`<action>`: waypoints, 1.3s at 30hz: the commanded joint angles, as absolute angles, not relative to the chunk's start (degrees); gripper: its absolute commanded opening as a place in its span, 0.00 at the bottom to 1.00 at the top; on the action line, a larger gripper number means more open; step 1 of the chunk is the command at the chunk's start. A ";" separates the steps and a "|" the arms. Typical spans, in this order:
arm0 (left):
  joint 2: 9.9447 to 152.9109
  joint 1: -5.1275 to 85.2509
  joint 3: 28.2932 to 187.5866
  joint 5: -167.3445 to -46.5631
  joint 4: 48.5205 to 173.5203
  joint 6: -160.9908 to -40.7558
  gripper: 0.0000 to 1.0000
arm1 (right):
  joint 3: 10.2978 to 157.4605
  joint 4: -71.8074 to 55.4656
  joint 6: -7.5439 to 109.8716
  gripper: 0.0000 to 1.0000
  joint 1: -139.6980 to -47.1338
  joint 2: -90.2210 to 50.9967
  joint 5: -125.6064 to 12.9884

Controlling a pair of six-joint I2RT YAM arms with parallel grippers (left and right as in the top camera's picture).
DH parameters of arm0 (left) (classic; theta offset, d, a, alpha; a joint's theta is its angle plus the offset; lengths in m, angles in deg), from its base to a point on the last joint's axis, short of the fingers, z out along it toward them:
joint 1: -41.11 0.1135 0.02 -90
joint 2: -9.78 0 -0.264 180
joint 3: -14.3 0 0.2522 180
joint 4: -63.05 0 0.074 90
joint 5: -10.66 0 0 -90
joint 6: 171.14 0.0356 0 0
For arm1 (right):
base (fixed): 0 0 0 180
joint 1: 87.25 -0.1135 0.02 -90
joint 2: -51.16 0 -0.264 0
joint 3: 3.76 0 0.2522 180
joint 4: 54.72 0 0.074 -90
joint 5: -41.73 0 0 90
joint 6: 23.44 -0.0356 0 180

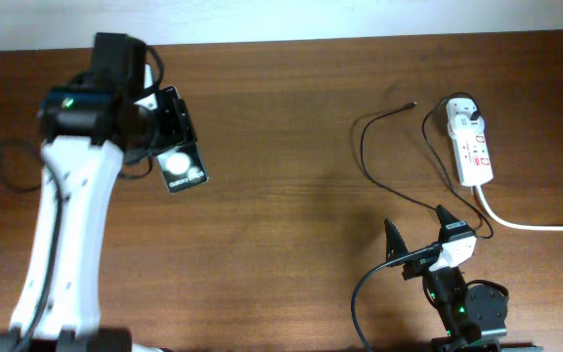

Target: Plug charger to phone and switch on socket

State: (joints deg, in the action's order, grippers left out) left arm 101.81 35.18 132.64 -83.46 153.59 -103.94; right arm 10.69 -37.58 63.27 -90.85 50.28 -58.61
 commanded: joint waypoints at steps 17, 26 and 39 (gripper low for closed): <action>80.70 35.15 93.12 -96.07 139.86 -108.97 0.56 | 10.32 -37.32 62.66 0.99 -91.37 50.76 -58.29; 102.07 35.26 93.14 -130.93 135.58 -107.83 0.57 | 10.32 -37.32 62.66 0.99 -91.37 50.76 -58.29; 102.07 35.26 93.14 -136.20 113.52 -131.66 0.55 | 10.32 -45.86 16.76 0.99 -91.37 50.76 -104.86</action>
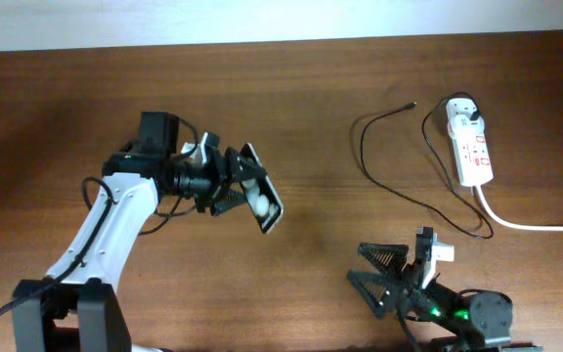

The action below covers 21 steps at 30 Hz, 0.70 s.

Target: Plug charger to phone and switch on socket

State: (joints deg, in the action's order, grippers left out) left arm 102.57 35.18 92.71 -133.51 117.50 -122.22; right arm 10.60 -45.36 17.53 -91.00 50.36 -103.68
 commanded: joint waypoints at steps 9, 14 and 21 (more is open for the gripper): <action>102.07 35.26 93.14 -137.75 105.98 -140.58 0.55 | 41.18 -9.47 45.39 0.99 -91.44 20.75 -81.52; 102.07 35.26 93.14 -139.63 104.28 -143.48 0.56 | 49.73 -19.42 47.93 0.99 -104.88 2.41 -74.00; 102.07 35.24 93.14 -139.63 104.28 -144.75 0.58 | 49.73 -47.87 43.10 0.81 -127.46 -14.05 -55.73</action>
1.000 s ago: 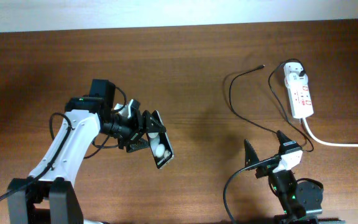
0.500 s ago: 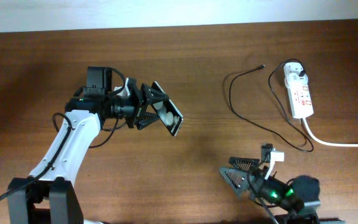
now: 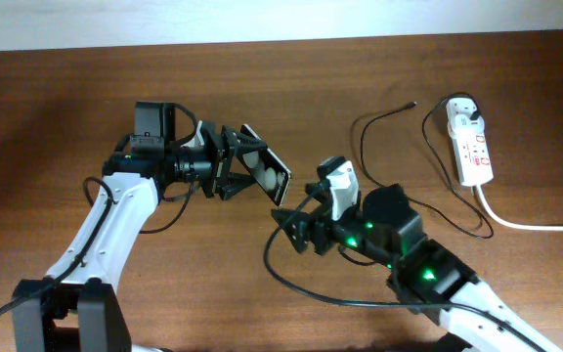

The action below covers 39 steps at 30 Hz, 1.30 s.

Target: Plug charger to phone and switch on socket

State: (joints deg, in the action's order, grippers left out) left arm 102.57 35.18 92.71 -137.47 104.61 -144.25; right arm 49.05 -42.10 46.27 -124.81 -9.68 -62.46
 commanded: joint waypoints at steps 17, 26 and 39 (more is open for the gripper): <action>102.07 35.26 93.14 -140.57 104.30 -144.71 0.72 | 49.73 -68.79 29.90 0.05 -127.72 -28.76 -55.10; 82.97 45.06 93.36 -148.04 103.32 -120.27 0.99 | 49.73 -70.12 6.09 0.04 -127.61 -24.28 -55.31; 44.68 68.75 54.28 -140.64 119.10 -126.83 0.99 | 49.66 -55.31 -16.92 0.04 -117.16 -23.45 -80.67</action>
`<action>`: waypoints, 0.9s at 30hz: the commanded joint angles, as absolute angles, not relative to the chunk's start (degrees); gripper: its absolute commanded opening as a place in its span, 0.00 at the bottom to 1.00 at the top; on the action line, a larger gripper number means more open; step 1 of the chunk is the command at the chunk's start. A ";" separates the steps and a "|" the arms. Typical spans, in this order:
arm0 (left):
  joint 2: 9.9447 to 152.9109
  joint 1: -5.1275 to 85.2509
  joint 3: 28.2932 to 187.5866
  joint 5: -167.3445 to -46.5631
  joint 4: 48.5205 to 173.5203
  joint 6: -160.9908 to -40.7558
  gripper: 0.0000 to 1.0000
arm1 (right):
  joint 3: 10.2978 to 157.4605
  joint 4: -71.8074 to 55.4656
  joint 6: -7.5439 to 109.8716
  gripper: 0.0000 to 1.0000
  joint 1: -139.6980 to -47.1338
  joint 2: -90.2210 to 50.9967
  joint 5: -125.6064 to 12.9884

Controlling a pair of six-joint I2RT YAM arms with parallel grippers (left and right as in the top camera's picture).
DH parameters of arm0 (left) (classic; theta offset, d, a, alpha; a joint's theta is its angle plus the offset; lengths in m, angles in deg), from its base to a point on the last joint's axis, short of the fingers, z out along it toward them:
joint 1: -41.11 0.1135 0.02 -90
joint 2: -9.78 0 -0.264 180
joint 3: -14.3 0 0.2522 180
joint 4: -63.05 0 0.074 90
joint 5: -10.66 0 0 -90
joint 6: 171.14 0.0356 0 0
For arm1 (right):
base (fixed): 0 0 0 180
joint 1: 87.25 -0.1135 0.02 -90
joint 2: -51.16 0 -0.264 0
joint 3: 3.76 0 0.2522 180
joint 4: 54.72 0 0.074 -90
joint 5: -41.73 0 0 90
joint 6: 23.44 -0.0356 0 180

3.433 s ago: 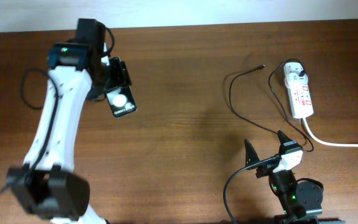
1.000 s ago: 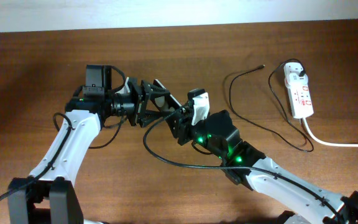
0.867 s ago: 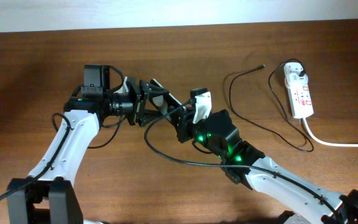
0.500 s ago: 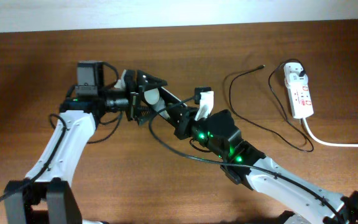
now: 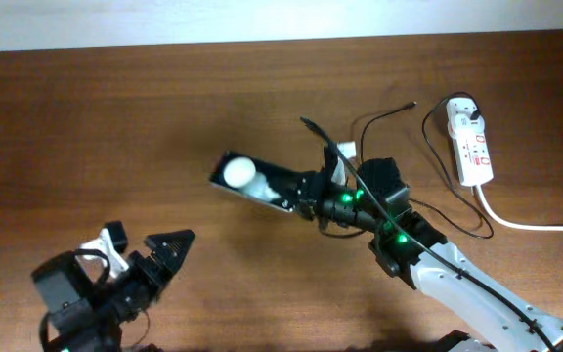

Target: Plug charger to phone and switch on socket

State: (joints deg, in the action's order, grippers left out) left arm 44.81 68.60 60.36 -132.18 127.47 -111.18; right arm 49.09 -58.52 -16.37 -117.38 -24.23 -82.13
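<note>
The black phone (image 5: pixel 262 184), with a white round knob (image 5: pixel 238 171) on its back, sits at mid table in the overhead view. My right gripper (image 5: pixel 298 198) is shut on the phone's right end. Open and holding nothing, my left gripper (image 5: pixel 167 258) is low at the front left, far from the phone. The black charger cable (image 5: pixel 364 147) loops right of the phone, its free tip (image 5: pixel 413 104) pointing toward the white socket strip (image 5: pixel 470 149). Whether the phone touches the table cannot be told.
A white plug (image 5: pixel 464 112) sits in the strip's far end, and a white lead (image 5: pixel 526 225) runs from the strip off the right edge. A thin black line (image 5: pixel 321 139) rises from the right wrist. The pale back edge of the table runs along the top.
The phone has passed from my left gripper to my right one. My left gripper has let go and is now at the front left. The right gripper, then open beside the phone, is shut on it.
My left gripper first held the phone at the far left while the right arm sat at the front right. It then had the phone nearer the middle. After that the open right gripper was beside the phone. Now the right gripper holds it alone.
</note>
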 commanded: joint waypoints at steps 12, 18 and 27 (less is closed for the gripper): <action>62.16 36.66 53.76 -124.09 73.28 -167.85 0.99 | 49.64 -53.12 -16.90 0.04 -117.16 -23.58 -69.63; 84.76 35.40 53.76 -128.44 42.86 -181.23 0.89 | 49.66 -53.16 -16.94 0.04 -118.67 -23.58 -73.06; 85.22 30.98 53.76 -122.84 41.53 -182.45 0.62 | 49.66 -56.44 -24.59 0.04 -127.15 -23.56 -60.32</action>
